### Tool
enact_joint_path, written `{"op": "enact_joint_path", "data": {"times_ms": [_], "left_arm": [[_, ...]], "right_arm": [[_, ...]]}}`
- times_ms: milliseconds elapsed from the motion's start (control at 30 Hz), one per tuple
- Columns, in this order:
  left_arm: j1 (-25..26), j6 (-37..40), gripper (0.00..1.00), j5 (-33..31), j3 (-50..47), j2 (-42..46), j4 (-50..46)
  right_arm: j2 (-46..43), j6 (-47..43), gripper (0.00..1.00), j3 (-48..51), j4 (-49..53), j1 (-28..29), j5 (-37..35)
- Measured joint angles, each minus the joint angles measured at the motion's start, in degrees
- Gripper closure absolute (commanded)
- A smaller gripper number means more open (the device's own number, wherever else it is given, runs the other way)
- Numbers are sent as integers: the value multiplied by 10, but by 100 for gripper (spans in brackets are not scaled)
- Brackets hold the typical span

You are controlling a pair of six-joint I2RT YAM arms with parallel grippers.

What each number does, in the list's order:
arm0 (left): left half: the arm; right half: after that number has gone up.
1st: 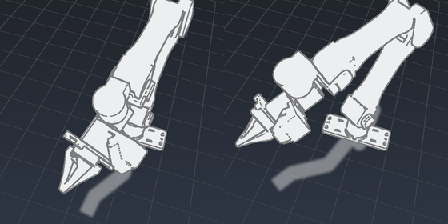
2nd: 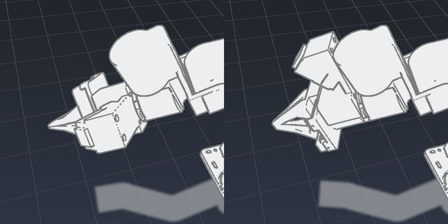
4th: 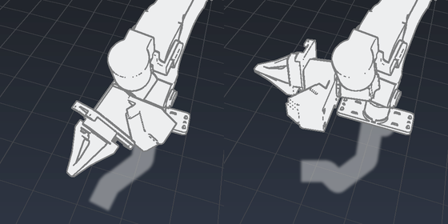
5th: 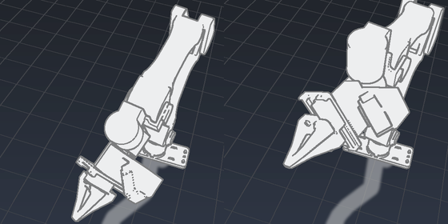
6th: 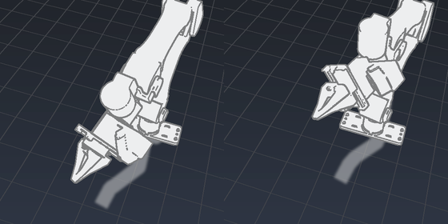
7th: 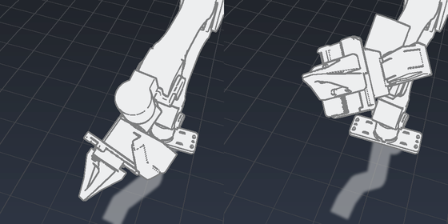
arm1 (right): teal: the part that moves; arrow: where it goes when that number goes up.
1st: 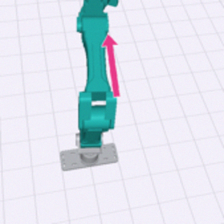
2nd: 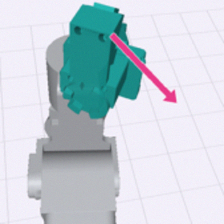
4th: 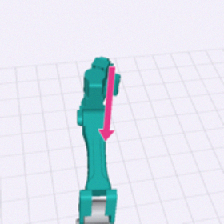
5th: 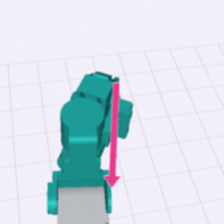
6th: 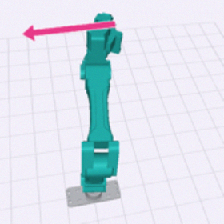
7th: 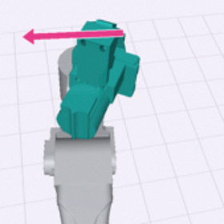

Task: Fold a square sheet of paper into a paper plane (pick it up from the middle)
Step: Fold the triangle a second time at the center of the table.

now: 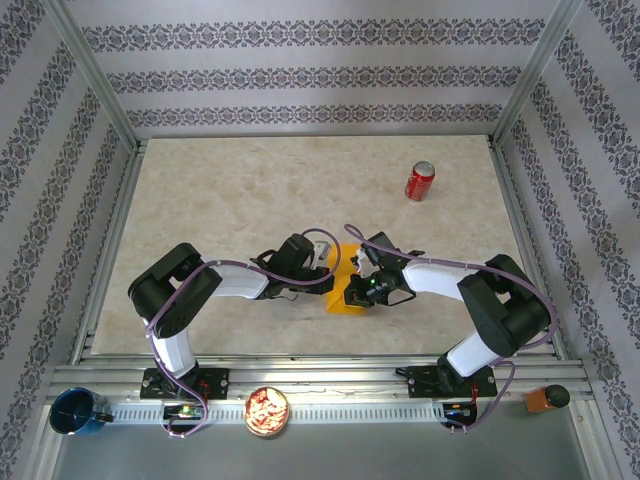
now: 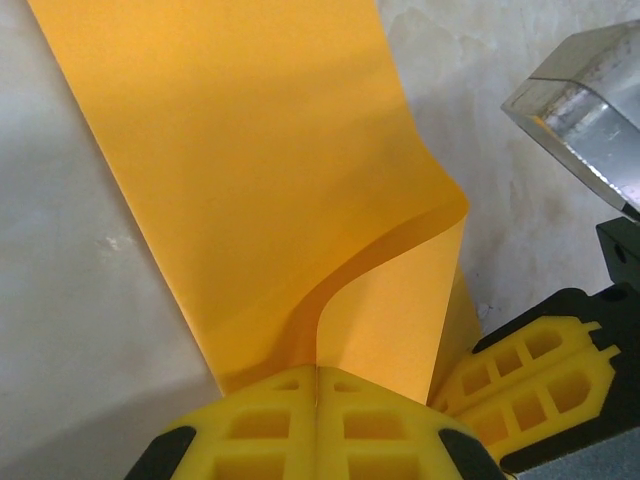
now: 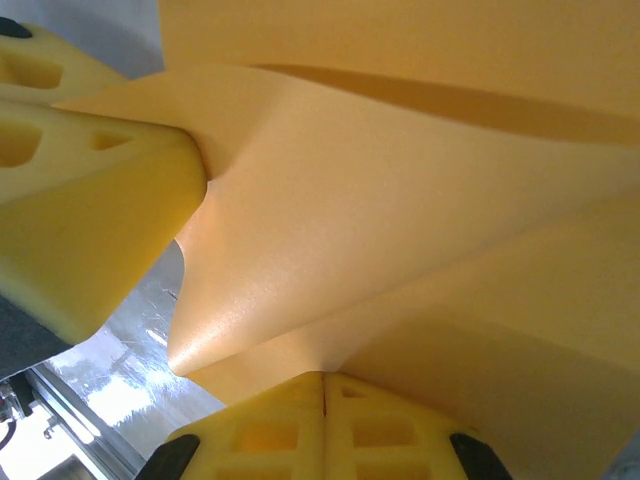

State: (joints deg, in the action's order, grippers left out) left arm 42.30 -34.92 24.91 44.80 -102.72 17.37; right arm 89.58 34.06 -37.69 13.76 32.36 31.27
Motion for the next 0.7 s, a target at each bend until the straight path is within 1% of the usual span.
{"op": "enact_joint_path", "data": {"times_ms": [500, 700], "left_arm": [[0, 0, 97, -2, 6, -9, -2], [0, 0, 97, -11, 6, -10, -2]], "right_arm": [[2, 0, 98, -2, 2, 0, 1], [2, 0, 98, -2, 2, 0, 1]]}}
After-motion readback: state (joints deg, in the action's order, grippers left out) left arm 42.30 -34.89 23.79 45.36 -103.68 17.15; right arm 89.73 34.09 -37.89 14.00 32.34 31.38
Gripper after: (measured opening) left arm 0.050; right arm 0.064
